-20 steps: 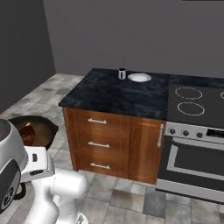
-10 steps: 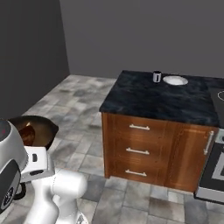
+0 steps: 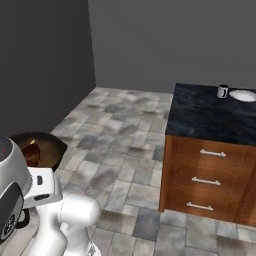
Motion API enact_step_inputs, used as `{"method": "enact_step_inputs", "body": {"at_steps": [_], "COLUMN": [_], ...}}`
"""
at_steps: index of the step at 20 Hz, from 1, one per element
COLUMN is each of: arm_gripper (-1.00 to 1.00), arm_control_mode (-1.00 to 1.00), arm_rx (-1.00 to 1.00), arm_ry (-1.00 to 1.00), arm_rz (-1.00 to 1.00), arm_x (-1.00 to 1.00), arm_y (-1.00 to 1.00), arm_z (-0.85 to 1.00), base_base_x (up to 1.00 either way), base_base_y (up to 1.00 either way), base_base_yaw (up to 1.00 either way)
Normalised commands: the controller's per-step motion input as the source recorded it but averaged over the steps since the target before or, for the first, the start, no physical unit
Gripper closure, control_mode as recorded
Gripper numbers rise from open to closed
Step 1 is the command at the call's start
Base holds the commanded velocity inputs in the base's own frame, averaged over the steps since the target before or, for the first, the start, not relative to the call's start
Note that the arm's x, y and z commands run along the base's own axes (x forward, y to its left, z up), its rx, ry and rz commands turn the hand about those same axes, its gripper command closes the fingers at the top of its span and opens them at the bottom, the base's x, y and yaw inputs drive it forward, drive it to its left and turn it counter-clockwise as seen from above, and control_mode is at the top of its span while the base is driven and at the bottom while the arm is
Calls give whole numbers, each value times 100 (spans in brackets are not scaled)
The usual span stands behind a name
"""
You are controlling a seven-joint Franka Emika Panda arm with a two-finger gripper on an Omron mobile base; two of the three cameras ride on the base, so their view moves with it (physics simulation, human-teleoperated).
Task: Pick up the pan with the steak in it and place it on the dining table. Then place the steak on the plate.
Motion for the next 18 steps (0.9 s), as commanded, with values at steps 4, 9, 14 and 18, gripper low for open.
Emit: {"method": "enact_step_inputs", "body": {"at_steps": [4, 9, 14, 18], "arm_gripper": [100, 100, 100, 100], "arm_control_mode": [100, 100, 100, 100], "arm_rx": [0, 0, 0, 0], "arm_ry": [0, 0, 0, 0], "arm_rz": [0, 0, 0, 0], "arm_x": [0, 0, 0, 0], "arm_y": [0, 0, 0, 0], "arm_z": [0, 0, 0, 0], "base_base_x": [15, 77, 100, 100], "base_base_y": [97, 75, 63, 51], "base_base_yaw": [-1, -7, -10, -11]}}
